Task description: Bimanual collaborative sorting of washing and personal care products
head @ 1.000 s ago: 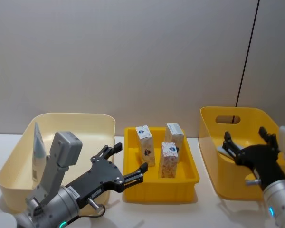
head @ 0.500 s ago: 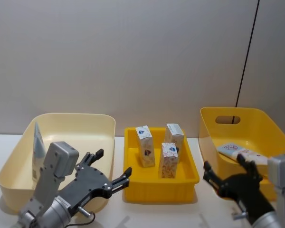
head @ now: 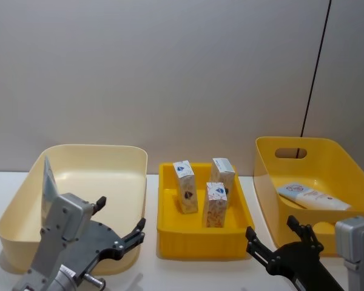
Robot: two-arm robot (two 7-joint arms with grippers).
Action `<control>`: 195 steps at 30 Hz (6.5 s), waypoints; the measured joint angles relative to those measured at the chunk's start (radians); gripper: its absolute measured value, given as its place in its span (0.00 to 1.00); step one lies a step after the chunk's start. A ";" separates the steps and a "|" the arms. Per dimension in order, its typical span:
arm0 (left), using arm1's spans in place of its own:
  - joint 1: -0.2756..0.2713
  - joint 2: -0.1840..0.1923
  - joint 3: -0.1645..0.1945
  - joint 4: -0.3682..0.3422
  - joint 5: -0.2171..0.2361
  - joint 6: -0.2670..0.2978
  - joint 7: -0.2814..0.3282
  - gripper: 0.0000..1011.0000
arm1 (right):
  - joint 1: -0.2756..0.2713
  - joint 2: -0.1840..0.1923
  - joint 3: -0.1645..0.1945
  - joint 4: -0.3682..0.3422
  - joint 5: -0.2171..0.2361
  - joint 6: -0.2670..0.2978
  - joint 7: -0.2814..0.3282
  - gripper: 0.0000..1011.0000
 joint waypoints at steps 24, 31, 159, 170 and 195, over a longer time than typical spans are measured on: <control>0.031 0.011 -0.004 -0.035 0.038 0.016 0.072 0.99 | 0.017 -0.011 -0.002 0.008 -0.001 0.009 0.003 0.99; 0.031 0.011 -0.003 -0.035 0.038 0.016 0.072 0.99 | 0.061 -0.033 -0.010 0.036 -0.005 0.040 0.000 0.99; 0.031 0.011 -0.003 -0.035 0.038 0.015 0.072 0.99 | 0.428 -0.192 0.160 0.226 -0.134 -0.007 -0.123 0.43; 0.031 0.011 -0.003 -0.035 0.038 0.016 0.072 0.99 | 0.383 -0.169 0.201 0.184 -0.156 0.104 -0.152 0.43; 0.031 0.011 -0.003 -0.035 0.038 0.015 0.072 0.99 | 0.395 -0.175 0.177 0.322 -0.202 0.268 -0.150 0.45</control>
